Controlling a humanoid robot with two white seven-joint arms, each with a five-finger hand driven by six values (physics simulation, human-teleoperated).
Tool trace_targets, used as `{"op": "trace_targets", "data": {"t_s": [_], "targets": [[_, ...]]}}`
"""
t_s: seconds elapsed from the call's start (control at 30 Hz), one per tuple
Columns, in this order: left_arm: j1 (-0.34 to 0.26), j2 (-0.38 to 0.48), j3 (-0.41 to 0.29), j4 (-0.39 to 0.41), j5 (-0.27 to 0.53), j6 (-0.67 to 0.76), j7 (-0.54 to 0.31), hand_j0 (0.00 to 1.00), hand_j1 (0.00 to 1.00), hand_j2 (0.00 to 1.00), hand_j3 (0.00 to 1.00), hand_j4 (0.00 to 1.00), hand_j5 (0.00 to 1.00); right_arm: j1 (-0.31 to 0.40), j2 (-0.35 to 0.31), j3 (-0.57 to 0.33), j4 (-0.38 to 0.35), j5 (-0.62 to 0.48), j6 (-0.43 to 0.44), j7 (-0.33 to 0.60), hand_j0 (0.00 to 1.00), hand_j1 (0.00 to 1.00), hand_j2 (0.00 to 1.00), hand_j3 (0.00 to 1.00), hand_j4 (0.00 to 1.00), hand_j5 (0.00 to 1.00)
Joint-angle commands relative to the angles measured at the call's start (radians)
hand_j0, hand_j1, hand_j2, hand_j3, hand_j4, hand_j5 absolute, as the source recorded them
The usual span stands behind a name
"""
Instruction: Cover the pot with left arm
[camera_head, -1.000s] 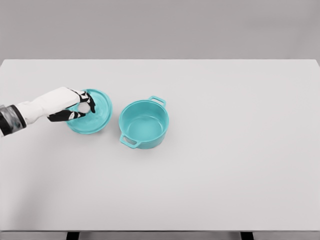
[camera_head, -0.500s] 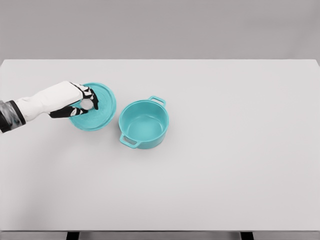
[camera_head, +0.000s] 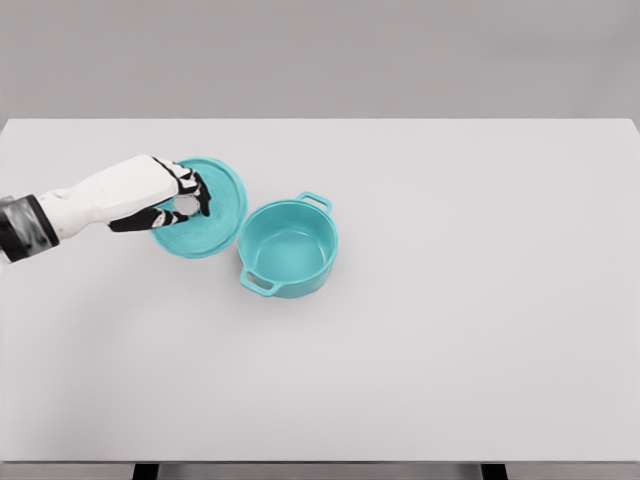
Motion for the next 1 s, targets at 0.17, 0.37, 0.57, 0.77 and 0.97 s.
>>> {"op": "trace_targets", "data": {"t_s": [0.17, 0.37, 0.57, 0.77, 0.97], "targets": [[-0.011, -0.007, -0.023, -0.017, 0.003, 0.003, 0.001, 0.46, 0.46, 0.46, 0.46, 0.46, 0.46, 0.0, 0.0, 0.0, 0.0, 0.0, 0.0, 0.0, 1.0, 1.0, 1.0, 1.0, 1.0, 1.0], [-0.017, -0.032, -0.028, -0.019, -0.003, 0.003, 0.001, 0.46, 0.46, 0.46, 0.46, 0.46, 0.46, 0.0, 0.0, 0.0, 0.001, 0.0, 0.0, 0.0, 1.0, 1.0, 1.0, 1.0, 1.0, 1.0], [-0.023, -0.06, -0.044, -0.016, -0.005, 0.003, 0.001, 0.46, 0.46, 0.46, 0.46, 0.46, 0.46, 0.0, 0.0, 0.0, 0.001, 0.0, 0.0, 0.0, 1.0, 1.0, 1.0, 1.0, 1.0, 1.0], [-0.029, -0.084, -0.066, -0.013, -0.006, 0.003, 0.001, 0.45, 0.45, 0.45, 0.45, 0.45, 0.45, 0.0, 0.0, 0.0, 0.0, 0.0, 0.0, 0.0, 1.0, 1.0, 1.0, 1.0, 1.0, 1.0], [-0.037, -0.13, -0.064, -0.005, -0.032, 0.003, 0.001, 0.45, 0.45, 0.45, 0.45, 0.45, 0.45, 0.0, 0.0, 0.0, 0.0, 0.0, 0.0, 0.0, 1.0, 1.0, 1.0, 1.0, 1.0, 1.0]]}}
